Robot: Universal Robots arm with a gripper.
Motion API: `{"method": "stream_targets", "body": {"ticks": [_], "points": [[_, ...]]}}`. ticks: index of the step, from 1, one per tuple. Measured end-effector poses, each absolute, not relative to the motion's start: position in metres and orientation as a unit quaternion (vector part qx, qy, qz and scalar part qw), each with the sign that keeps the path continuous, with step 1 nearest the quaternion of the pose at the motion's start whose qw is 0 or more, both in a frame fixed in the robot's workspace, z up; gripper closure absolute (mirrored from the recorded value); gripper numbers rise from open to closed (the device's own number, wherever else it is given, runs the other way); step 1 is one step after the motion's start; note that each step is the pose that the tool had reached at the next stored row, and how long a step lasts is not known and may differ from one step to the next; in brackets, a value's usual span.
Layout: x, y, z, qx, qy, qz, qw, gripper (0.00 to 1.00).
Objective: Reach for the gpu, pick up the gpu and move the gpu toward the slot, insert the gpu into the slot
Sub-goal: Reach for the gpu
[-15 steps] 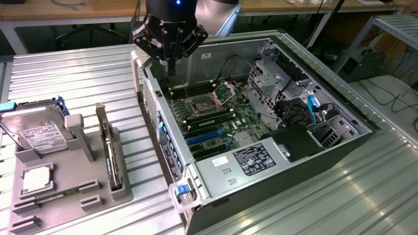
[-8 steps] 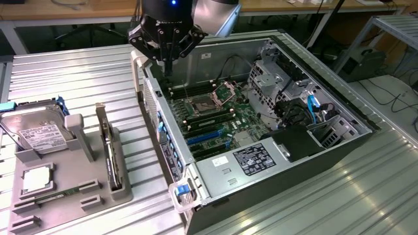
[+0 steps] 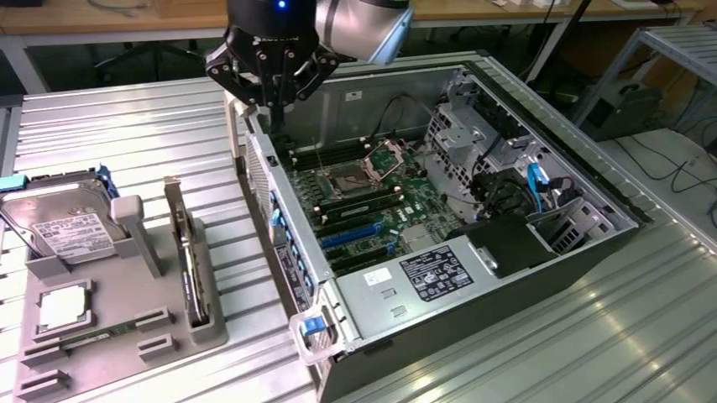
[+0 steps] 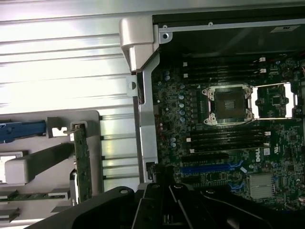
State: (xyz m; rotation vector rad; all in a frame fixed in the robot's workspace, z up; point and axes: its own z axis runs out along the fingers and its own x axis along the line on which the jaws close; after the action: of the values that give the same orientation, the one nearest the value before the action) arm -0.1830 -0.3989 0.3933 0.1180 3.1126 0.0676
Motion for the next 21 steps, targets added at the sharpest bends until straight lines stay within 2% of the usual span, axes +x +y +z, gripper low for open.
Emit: {"method": "stream_targets", "body": {"ticks": [21], "points": [[-0.211,-0.399,0.393,0.038,0.999,0.022,0.013,0.89]]}}
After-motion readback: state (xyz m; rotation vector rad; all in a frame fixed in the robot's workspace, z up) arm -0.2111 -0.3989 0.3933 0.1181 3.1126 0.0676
